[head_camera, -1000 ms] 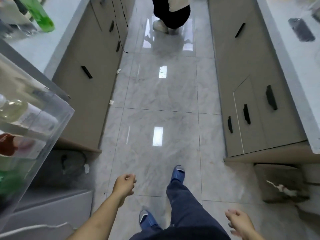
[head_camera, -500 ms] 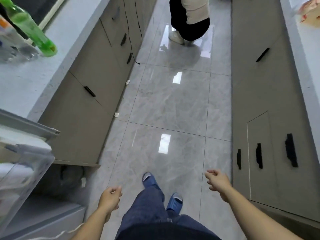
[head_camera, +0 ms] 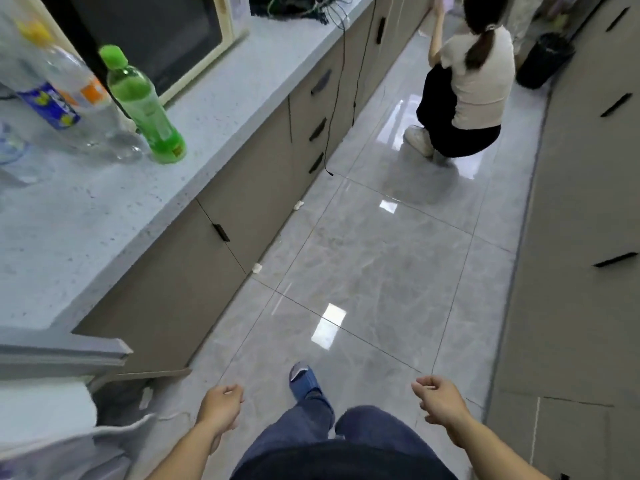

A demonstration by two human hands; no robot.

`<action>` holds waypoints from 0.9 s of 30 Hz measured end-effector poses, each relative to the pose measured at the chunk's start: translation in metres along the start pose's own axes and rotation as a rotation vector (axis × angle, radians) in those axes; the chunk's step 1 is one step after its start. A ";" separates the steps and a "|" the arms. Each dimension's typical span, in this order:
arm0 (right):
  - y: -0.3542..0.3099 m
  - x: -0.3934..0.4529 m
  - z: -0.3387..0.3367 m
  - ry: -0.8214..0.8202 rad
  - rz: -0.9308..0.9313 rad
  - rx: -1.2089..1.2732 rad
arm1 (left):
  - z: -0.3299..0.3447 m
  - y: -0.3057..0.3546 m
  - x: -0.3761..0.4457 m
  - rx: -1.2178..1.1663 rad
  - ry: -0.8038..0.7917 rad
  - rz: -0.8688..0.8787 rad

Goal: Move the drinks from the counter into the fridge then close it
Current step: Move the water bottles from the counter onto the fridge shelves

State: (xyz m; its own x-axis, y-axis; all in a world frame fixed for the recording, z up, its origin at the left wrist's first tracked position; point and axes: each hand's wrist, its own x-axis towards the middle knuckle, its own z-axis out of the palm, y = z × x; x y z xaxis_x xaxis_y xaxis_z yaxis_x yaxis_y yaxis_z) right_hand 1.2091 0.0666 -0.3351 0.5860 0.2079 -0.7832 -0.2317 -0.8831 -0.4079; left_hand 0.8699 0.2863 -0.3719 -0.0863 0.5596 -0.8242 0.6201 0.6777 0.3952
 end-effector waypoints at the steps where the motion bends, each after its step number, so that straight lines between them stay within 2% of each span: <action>1: -0.014 0.009 -0.004 -0.007 -0.003 -0.018 | 0.002 0.019 0.004 -0.033 -0.011 0.027; 8: -0.110 0.067 -0.016 -0.050 -0.035 -0.181 | 0.001 0.108 0.021 -0.226 0.020 0.076; 16: -0.246 0.146 0.007 -0.186 -0.156 -0.474 | 0.003 0.128 0.014 -0.385 0.242 -0.074; 22: -0.369 0.168 0.078 -0.423 -0.426 -0.700 | 0.022 0.122 0.002 -0.518 0.384 -0.289; 27: -0.435 0.116 0.137 -0.619 -0.618 -0.804 | 0.026 0.138 -0.012 -0.655 0.531 -0.336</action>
State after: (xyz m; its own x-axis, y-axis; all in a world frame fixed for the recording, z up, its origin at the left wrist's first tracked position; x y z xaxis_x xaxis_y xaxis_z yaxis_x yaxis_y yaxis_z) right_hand 1.2712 0.5326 -0.3128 -0.0990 0.6641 -0.7411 0.6421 -0.5263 -0.5574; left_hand 0.9766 0.3606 -0.3186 -0.6315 0.3198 -0.7063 -0.0563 0.8896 0.4532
